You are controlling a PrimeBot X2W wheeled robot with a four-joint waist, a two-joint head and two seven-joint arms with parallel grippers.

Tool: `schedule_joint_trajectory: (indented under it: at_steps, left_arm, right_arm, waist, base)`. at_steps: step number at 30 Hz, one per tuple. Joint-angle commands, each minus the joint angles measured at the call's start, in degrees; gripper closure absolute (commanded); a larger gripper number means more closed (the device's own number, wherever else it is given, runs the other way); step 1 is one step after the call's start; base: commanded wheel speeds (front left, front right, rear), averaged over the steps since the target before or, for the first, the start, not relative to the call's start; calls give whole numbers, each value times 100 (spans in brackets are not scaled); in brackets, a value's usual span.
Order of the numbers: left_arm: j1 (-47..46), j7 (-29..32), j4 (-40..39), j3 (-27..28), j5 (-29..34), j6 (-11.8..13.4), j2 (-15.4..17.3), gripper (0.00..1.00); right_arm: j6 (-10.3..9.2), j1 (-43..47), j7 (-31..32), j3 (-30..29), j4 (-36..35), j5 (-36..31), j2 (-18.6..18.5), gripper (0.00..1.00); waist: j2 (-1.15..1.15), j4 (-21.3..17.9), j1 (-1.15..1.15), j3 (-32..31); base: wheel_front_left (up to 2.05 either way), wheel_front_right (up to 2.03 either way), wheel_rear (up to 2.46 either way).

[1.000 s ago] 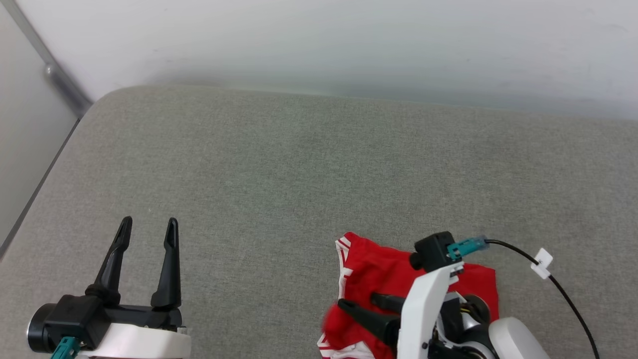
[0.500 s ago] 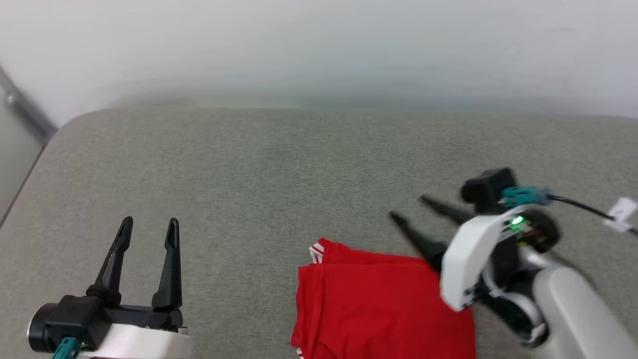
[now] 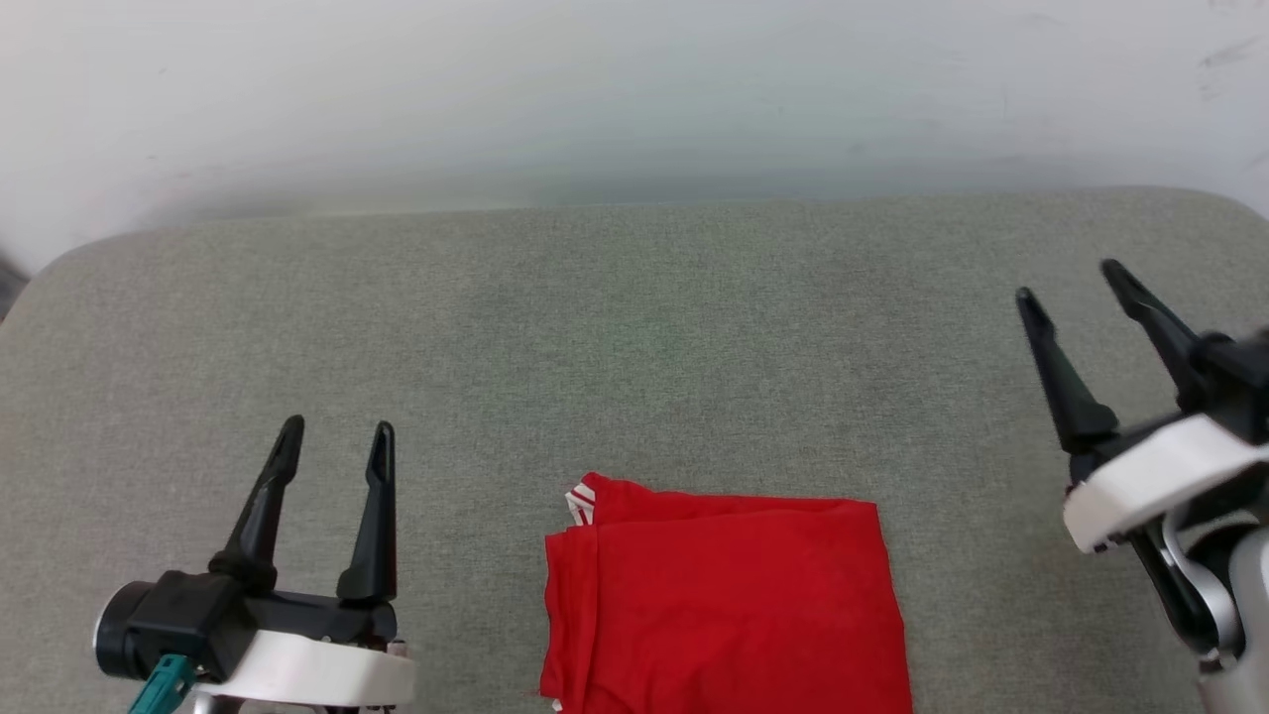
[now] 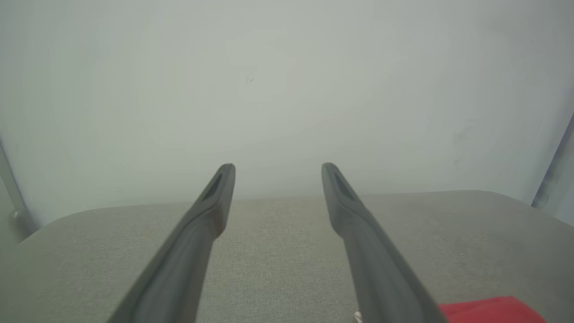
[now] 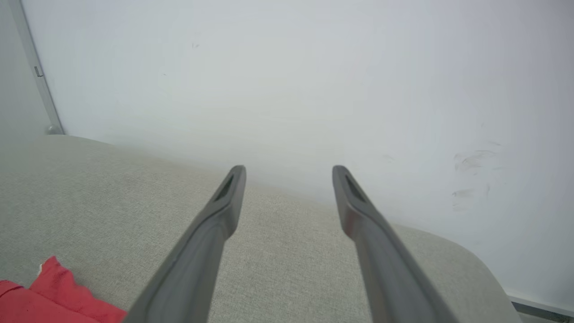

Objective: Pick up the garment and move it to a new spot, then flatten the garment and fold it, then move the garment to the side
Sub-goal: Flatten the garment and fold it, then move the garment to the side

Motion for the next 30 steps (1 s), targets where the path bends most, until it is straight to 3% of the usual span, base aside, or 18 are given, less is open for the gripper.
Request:
schedule_joint_trajectory:
  at_steps: [1,7,17,30]
  left_arm:
    - [-47,-12,14,-37,-20,-7,-8,0]
    - [75,-12,0,-77,-140,-8,-42,0]
    - [304,-12,-52,-71,-125,-7,-81,0]
    - [199,-12,54,-139,-77,-7,-49,0]
  right_arm:
    - [-3,189,-159,-165,-59,-30,104,0]
    - [-3,926,-624,-669,-501,-125,484,0]
    - [-2,1767,-902,-818,-888,-305,1032,0]
    - [-2,1743,-772,-723,-857,-312,1057,0]
  waist:
    - [-1,-20,0,7]
    - [-1,-50,0,21]
    - [-1,-6,0,0]
    - [-1,27,0,3]
  base:
    - [0,0,0]
    - [0,0,0]
    - [0,0,0]
    - [0,0,0]
